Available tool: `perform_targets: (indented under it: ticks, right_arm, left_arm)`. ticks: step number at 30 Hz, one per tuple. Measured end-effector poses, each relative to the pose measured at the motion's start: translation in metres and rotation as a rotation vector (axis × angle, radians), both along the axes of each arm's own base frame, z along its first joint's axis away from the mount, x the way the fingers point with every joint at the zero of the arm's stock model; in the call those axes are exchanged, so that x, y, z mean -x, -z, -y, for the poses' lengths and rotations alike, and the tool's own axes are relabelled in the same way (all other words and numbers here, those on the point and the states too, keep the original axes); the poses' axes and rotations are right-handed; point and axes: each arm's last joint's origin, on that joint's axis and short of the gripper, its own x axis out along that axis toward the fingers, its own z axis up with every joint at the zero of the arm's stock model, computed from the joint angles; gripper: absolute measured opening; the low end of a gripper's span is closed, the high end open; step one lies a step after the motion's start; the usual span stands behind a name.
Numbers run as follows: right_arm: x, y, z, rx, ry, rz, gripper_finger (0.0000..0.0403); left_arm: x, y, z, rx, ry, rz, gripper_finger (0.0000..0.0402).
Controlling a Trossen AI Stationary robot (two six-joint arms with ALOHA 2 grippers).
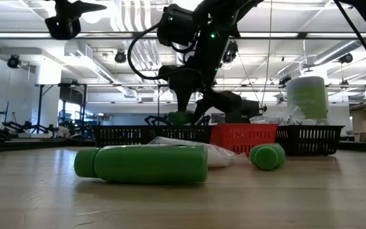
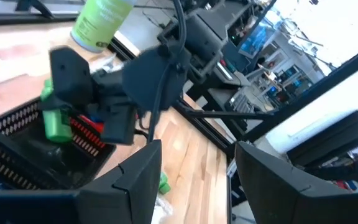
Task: Pick & Place Travel size toiletries
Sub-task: Put the green shampoo into the middle black basket
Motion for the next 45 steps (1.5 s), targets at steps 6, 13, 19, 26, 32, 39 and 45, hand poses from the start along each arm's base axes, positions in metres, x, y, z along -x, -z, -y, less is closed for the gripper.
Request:
perform_targets:
  ticks: [6, 13, 19, 26, 32, 39, 45]
  right_arm:
    - [0.001, -0.002, 0.001, -0.043, 0.112, 0.068, 0.0184]
    - [0.000, 0.006, 0.005, -0.037, 0.125, 0.041, 0.0214]
    - [-0.001, 0.004, 0.005, -0.015, 0.155, 0.062, 0.0244]
    - [0.000, -0.003, 0.002, 0.059, 0.182, 0.089, 0.0282]
    - [0.006, -0.025, -0.011, 0.003, 0.250, 0.189, 0.0314]
    - [0.026, -0.060, -0.018, -0.191, 0.544, 0.415, 0.0329]
    - [0.053, -0.089, -0.002, -0.584, 1.118, 0.619, 0.0318]
  left_arm:
    - [-0.001, 0.001, 0.001, -0.016, 0.016, -0.008, 0.0209]
    - [-0.001, 0.001, 0.001, -0.025, 0.044, -0.007, 0.0209]
    - [-0.001, 0.001, 0.002, -0.038, 0.070, -0.007, 0.0209]
    - [-0.001, 0.001, 0.002, -0.058, 0.073, -0.008, 0.0209]
    - [-0.001, 0.001, 0.002, -0.071, 0.080, -0.011, 0.0209]
    - [-0.002, 0.002, 0.003, -0.074, 0.086, -0.015, 0.0209]
    - [-0.007, 0.005, 0.004, -0.078, 0.087, -0.040, 0.0209]
